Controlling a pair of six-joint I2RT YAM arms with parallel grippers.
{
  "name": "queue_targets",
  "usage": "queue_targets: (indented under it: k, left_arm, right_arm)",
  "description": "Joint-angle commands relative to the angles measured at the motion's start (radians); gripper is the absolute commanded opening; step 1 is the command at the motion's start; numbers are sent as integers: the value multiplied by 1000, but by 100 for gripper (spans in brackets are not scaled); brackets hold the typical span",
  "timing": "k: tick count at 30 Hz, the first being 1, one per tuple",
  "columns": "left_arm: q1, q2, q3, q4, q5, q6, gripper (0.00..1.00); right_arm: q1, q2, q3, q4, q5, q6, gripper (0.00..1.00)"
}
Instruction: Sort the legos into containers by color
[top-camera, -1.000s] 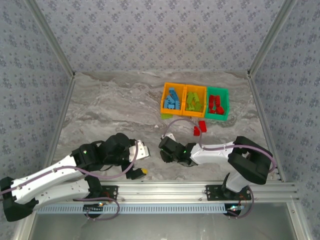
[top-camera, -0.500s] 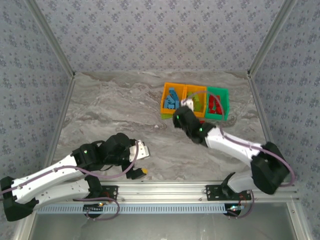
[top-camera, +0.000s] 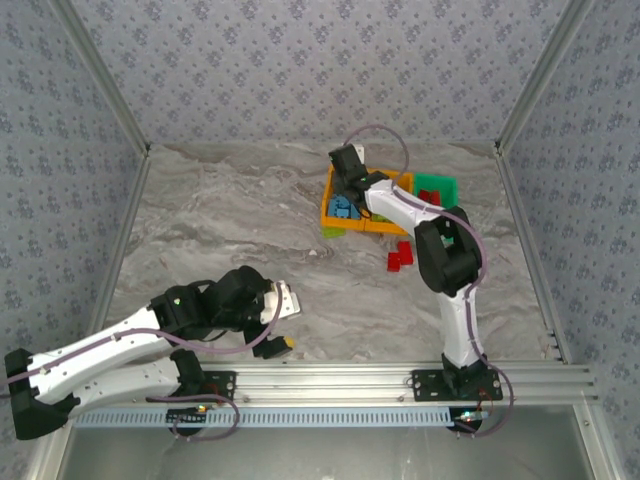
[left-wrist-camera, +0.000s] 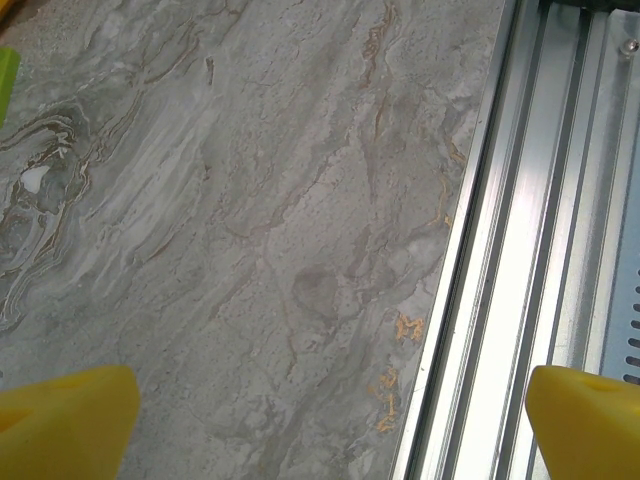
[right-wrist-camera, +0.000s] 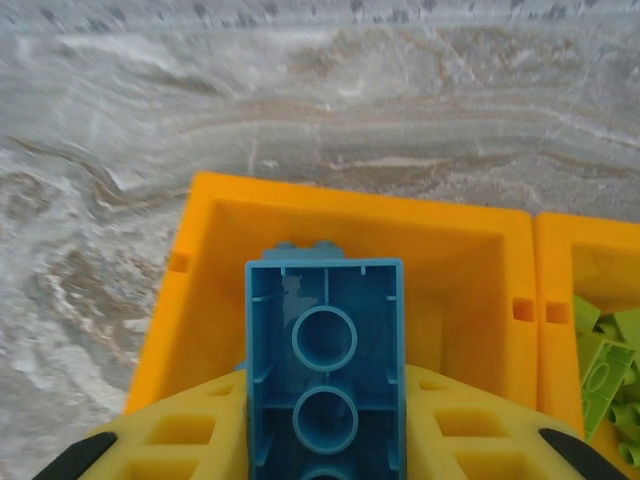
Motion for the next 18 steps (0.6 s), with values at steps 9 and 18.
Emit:
queue_targets:
  k: [9,18]
  left_arm:
    - [8,22,10,-3,-28,0,99]
    - [11,126,113,24,-185,-300,99]
  right_arm:
    - [18,-145,-20,-125,-19,-7,60]
    - [170,-795,-759,98,-173,144,70]
